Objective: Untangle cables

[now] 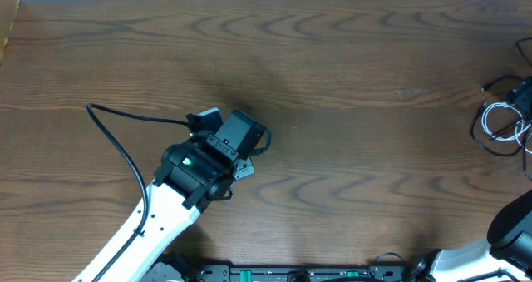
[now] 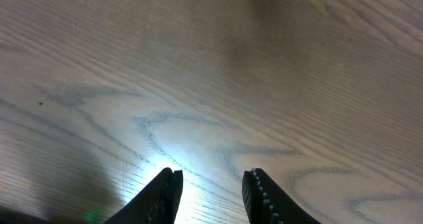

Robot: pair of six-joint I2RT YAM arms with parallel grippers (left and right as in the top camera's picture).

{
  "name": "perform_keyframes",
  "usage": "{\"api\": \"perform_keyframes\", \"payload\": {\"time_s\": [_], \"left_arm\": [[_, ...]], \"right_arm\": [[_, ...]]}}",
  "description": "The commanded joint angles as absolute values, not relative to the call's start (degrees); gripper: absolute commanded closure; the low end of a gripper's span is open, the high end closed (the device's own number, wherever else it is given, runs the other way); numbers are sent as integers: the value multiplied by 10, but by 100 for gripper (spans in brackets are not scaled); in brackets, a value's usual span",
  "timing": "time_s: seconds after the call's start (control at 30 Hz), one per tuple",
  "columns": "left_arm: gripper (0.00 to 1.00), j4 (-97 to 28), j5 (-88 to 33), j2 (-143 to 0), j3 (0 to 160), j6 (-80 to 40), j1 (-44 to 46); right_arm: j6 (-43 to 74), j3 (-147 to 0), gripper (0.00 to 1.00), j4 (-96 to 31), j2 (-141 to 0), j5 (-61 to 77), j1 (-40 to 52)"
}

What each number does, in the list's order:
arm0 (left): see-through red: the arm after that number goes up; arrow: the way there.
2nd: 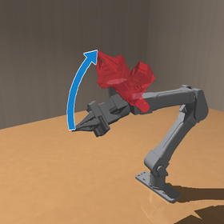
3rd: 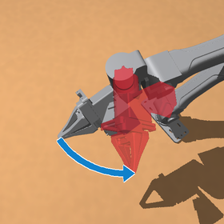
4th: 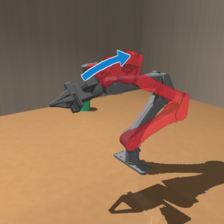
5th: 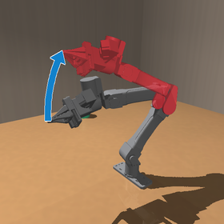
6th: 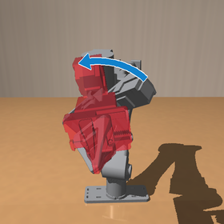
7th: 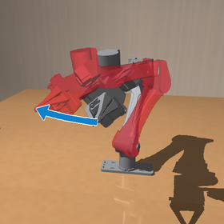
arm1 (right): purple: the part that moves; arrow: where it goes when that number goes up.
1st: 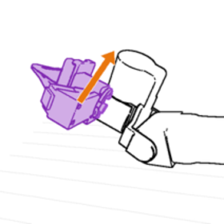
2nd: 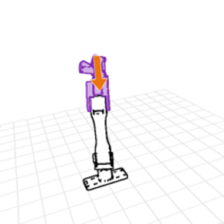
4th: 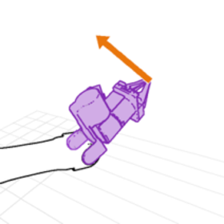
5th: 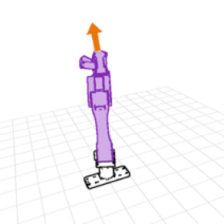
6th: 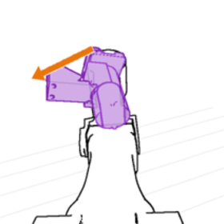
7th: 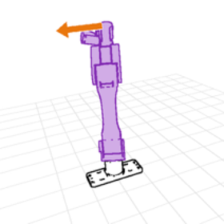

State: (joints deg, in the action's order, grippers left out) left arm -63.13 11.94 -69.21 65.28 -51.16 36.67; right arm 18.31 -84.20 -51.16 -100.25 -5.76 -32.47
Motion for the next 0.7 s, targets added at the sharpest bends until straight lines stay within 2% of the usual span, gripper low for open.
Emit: {"api": "perform_keyframes", "payload": {"time_s": [0.0, 0.43, 0.47, 0.5, 0.53, 0.6, 0.63, 0.67], "left_arm": [[65, -633, 125, -689, 647, -513, 366], [65, -631, 125, -689, 647, -513, 366], [65, -631, 125, -689, 647, -513, 366], [65, -631, 125, -689, 647, -513, 366], [65, -631, 125, -689, 647, -513, 366], [64, -631, 125, -689, 647, -513, 366], [65, -631, 125, -689, 647, -513, 366], [64, -631, 125, -689, 647, -513, 366]], "right_arm": [[188, -844, 1, -515, -1003, -54, -327], [188, -844, 1, -511, -1003, 25, -326], [188, -844, 4, -510, -1003, 25, -326], [188, -844, 10, -510, -1003, 25, -326], [188, -844, 27, -510, -1003, 25, -326], [188, -844, 81, -510, -1003, 25, -326], [188, -844, 98, -510, -1003, 25, -326], [188, -844, 99, -510, -1003, 25, -326]]}}
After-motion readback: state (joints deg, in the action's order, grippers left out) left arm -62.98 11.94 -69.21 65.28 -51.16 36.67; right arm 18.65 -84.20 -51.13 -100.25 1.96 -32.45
